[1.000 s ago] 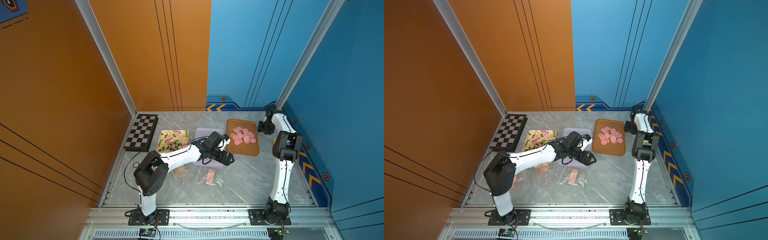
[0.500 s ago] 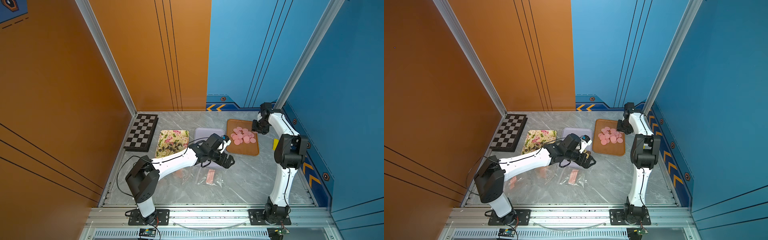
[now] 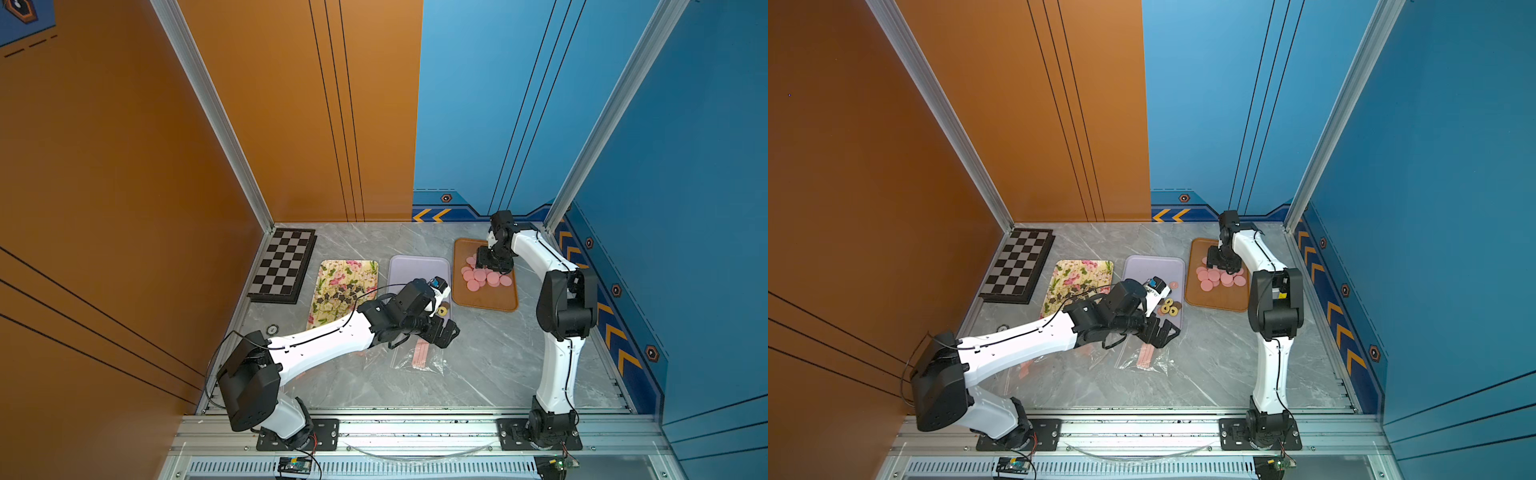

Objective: Pour cookies out of the ziploc bag
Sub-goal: Place the cookies in the ziploc bag on the tray, then reset both arms

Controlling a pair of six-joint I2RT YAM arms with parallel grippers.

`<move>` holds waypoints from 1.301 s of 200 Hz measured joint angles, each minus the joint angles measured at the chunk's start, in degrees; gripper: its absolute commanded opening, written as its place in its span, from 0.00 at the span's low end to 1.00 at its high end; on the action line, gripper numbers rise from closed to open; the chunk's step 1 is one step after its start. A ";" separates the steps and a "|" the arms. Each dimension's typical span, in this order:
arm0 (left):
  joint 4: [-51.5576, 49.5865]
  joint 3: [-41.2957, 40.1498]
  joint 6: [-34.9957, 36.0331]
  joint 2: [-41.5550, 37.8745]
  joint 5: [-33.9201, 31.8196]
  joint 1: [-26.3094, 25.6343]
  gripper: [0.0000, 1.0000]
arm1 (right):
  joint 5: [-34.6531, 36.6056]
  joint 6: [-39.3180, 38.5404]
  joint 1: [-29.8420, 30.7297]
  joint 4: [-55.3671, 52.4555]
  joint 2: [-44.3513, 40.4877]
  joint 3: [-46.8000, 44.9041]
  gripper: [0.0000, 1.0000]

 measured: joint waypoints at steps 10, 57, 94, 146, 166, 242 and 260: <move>-0.04 -0.61 0.02 -0.85 -0.92 -0.22 0.98 | 0.20 0.00 0.00 0.02 -1.49 -1.99 0.66; -2.54 -6.67 0.74 -11.19 -11.65 2.01 0.98 | 0.76 1.09 -0.15 9.53 -23.19 -23.15 1.00; -3.89 -14.60 3.15 -23.23 -29.64 11.47 0.98 | -0.68 3.78 -4.74 24.04 -43.25 -46.64 1.00; 3.93 -28.72 10.19 -29.42 -42.66 31.58 0.98 | 1.79 3.58 -9.18 40.09 -57.07 -66.90 1.00; 12.33 -36.68 11.93 -31.34 -41.94 39.19 0.98 | 4.61 1.51 -9.16 47.39 -60.81 -72.24 1.00; 50.14 -49.70 16.44 -13.57 -29.73 51.43 0.98 | 9.99 -2.62 -9.77 79.06 -54.07 -87.21 1.00; 58.34 -49.11 18.71 -8.07 -26.53 51.71 0.98 | 9.40 -3.08 -9.75 87.89 -48.46 -87.82 1.00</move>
